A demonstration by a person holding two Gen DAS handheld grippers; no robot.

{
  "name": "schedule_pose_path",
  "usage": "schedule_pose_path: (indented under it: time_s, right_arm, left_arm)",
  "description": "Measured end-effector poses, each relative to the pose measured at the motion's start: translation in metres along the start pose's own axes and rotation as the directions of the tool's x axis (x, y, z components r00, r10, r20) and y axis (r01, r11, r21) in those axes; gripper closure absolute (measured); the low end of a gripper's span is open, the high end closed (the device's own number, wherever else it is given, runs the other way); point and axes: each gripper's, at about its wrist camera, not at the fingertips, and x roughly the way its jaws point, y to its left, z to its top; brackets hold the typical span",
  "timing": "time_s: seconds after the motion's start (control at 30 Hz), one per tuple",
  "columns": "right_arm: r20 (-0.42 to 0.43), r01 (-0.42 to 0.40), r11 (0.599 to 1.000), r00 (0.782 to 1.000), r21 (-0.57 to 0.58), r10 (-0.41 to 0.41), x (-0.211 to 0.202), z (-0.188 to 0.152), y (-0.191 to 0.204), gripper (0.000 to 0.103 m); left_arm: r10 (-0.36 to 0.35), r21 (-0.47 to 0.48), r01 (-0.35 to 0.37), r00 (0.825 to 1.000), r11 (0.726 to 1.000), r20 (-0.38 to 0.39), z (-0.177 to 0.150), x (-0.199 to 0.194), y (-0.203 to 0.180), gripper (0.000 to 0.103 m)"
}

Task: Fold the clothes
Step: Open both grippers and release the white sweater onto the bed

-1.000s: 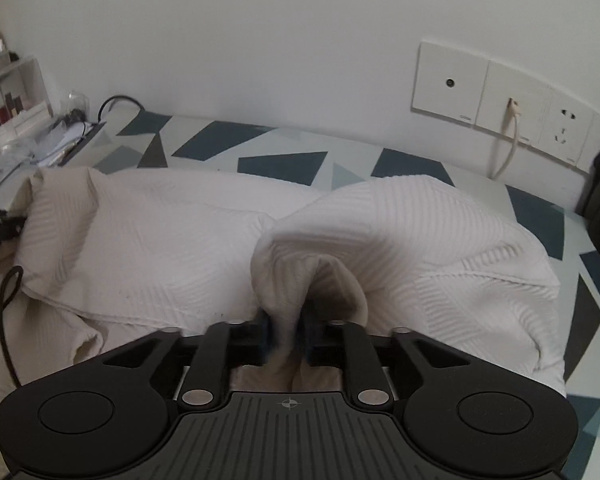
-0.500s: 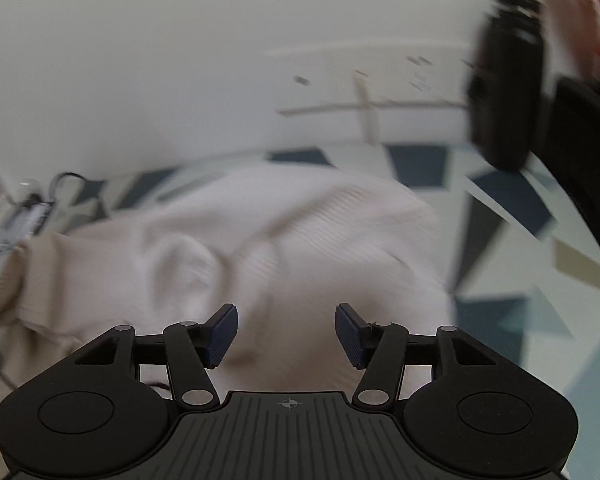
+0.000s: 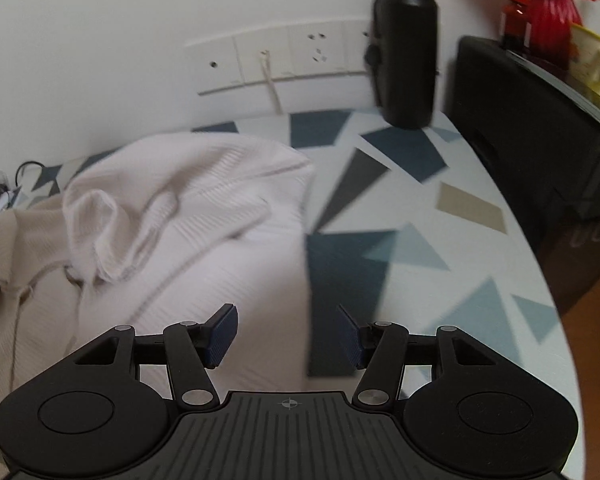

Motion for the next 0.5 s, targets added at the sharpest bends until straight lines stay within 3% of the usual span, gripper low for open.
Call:
schedule_pose_path:
  time_s: [0.27, 0.43, 0.5]
  right_arm:
    - [-0.064, 0.045, 0.999, 0.997, -0.006, -0.045, 0.008, -0.011, -0.044, 0.052]
    - [-0.079, -0.029, 0.999, 0.997, -0.036, 0.026, 0.027, -0.011, -0.031, 0.051]
    - [-0.089, -0.079, 0.993, 0.994, -0.087, 0.071, 0.036, -0.012, -0.011, 0.045]
  left_arm:
    - [0.147, -0.163, -0.157, 0.986, 0.974, -0.074, -0.048, -0.033, 0.031, 0.017]
    - [0.209, -0.222, -0.228, 0.972, 0.948, -0.108, -0.078, -0.050, 0.040, 0.017]
    - [0.140, -0.232, -0.160, 0.985, 0.959, -0.101, -0.079, -0.042, 0.029, 0.017]
